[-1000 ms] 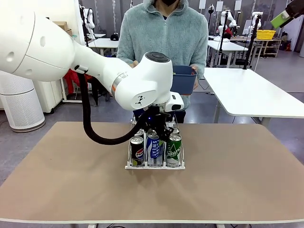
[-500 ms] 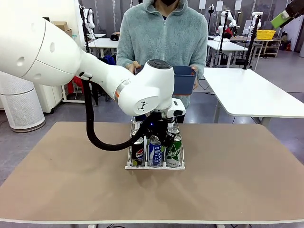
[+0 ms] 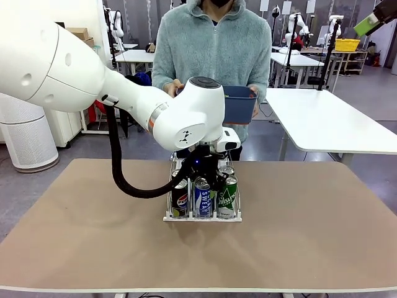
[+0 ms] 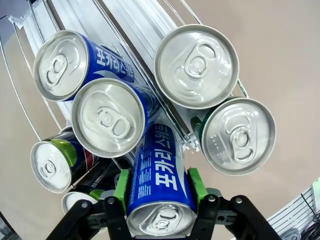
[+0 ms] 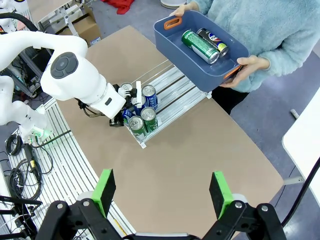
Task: Fill the beverage cans into the dispenser.
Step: Place the picked Ionic drink in the line of the Automatic Can Dispenser with the same cans.
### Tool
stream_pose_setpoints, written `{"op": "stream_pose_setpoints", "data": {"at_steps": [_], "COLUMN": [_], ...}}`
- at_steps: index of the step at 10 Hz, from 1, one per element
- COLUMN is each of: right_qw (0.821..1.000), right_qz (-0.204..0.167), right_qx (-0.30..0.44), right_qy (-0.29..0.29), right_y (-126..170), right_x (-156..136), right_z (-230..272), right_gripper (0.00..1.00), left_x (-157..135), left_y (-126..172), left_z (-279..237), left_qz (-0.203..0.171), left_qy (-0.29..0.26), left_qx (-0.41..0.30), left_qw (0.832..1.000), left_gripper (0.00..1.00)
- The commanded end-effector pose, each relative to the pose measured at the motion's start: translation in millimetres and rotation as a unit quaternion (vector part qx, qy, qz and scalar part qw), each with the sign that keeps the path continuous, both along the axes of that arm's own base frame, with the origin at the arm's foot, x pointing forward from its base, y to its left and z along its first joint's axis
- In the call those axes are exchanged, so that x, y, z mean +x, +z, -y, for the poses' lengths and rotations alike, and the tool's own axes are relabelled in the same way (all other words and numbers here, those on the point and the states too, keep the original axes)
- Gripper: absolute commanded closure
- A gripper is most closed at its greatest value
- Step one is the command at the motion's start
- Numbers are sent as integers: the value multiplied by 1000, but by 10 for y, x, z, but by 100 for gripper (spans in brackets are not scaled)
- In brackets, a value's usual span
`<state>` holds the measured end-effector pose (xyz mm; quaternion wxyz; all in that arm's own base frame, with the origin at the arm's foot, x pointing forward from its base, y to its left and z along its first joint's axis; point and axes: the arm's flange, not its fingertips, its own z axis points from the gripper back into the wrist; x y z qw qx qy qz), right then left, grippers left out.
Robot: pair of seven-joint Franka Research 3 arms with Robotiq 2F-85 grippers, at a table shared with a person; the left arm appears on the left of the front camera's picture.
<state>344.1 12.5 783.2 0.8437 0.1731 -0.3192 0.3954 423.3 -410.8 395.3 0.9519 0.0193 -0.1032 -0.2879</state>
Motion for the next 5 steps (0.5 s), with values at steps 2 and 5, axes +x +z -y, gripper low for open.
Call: {"op": "stream_pose_setpoints", "data": {"at_steps": [2,5], "right_qw": [1000,1000], "right_qz": [-1,-1], "right_qx": [1,1], "right_qy": [1,1], "right_y": [-14,-14], "right_x": [2,2], "right_z": [-1,-1], "right_gripper": [0,0], "left_x": [-24,16], "left_y": [3,-66], "left_z": [25,-111], "left_qz": [4,-14], "left_qy": [-7,-7], "left_qx": [3,14], "left_qw": [1000,1000], "left_gripper": [43,43]}}
